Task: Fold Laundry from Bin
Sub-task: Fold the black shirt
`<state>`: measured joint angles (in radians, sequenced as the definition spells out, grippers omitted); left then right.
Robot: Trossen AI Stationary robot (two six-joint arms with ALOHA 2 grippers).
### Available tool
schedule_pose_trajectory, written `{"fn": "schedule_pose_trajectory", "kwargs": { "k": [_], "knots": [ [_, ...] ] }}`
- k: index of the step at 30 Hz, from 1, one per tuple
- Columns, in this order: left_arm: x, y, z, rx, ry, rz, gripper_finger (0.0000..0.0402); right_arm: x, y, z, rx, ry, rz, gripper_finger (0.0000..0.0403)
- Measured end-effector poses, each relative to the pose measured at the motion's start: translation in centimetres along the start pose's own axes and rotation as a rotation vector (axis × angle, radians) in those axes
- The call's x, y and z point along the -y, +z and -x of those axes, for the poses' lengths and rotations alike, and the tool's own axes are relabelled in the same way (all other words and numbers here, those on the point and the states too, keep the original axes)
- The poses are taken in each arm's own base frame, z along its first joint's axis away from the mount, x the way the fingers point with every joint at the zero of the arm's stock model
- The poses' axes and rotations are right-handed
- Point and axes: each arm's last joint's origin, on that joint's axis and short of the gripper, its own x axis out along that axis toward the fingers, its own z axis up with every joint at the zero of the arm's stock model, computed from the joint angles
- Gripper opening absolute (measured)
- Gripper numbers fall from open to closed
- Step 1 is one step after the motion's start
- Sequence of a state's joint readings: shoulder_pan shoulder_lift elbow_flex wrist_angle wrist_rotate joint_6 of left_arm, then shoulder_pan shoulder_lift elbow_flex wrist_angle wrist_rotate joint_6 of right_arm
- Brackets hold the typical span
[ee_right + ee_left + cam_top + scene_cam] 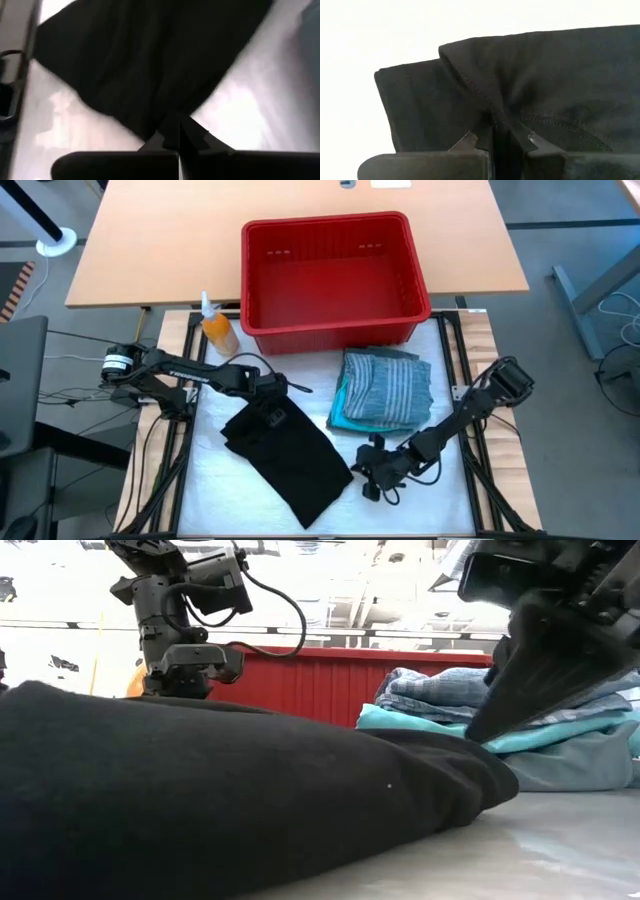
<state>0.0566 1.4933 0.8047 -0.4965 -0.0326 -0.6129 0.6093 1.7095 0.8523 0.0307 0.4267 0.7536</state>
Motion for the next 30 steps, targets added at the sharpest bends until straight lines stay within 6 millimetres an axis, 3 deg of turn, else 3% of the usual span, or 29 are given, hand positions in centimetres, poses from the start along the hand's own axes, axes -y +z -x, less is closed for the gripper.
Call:
{"fn": "schedule_pose_trajectory", "kwargs": {
  "k": [4, 12, 17, 24, 30],
  "knots": [
    [0.0, 0.1, 0.1, 0.025, 0.015, -0.004, 0.0033, 0.1, 0.1, -0.1, -0.018, 0.023, -0.039, 0.0027],
    [0.5, 1.1, 2.2, 0.088, 0.003, -0.036, 0.012, 0.3, 0.2, -0.7, -0.09, 0.102, -0.105, 0.0173],
    [2.1, 1.7, 5.3, 0.184, -0.105, -0.156, 0.0148, 0.6, 0.4, -0.9, -0.086, 0.099, -0.072, 0.023],
    [7.9, -3.7, 7.8, 0.206, -0.298, -0.569, 0.0143, 0.8, 0.3, -0.9, -0.093, 0.088, -0.027, 0.0219],
    [13.1, -8.4, 6.2, 0.292, -0.416, -0.699, 0.0137, 0.9, 0.4, -1.0, -0.091, 0.086, 0.028, 0.0206]
  ]
}}
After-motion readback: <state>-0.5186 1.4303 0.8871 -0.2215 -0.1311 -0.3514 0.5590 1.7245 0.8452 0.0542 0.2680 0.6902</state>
